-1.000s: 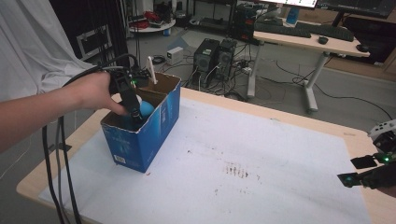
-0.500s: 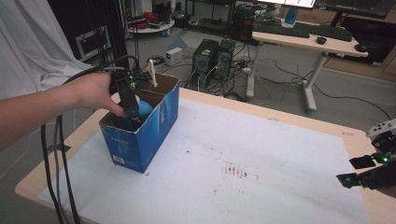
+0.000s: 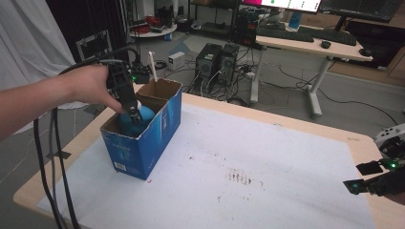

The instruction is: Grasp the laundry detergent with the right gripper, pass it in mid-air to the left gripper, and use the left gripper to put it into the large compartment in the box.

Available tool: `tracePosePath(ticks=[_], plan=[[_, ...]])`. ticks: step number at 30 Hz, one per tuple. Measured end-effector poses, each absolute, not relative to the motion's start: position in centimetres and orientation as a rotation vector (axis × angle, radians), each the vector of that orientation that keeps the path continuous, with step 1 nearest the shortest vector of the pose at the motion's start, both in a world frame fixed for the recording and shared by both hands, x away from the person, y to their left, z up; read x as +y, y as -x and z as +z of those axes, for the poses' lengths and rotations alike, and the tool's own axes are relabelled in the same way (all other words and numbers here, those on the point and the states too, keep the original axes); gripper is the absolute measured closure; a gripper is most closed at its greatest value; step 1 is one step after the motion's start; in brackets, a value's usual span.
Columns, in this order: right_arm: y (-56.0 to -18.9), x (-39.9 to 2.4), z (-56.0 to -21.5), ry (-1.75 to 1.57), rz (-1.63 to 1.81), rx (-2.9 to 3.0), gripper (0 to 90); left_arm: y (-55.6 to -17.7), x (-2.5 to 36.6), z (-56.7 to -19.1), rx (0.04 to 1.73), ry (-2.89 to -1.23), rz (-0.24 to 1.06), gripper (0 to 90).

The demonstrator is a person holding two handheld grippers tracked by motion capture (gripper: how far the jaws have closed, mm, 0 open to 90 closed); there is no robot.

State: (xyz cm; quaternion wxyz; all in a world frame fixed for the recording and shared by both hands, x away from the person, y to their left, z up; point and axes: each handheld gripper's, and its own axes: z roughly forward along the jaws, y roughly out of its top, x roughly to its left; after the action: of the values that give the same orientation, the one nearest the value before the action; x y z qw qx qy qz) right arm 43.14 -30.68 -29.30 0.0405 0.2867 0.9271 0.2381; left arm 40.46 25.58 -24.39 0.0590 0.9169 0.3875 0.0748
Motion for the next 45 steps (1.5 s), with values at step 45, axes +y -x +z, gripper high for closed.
tracePosePath(ticks=[45], plan=[[-40.3, -27.9, -27.0, -0.818, 0.778, 2.807, 21.8, -42.1, 7.7, -21.3, 0.486, -2.874, 0.184, 18.9]])
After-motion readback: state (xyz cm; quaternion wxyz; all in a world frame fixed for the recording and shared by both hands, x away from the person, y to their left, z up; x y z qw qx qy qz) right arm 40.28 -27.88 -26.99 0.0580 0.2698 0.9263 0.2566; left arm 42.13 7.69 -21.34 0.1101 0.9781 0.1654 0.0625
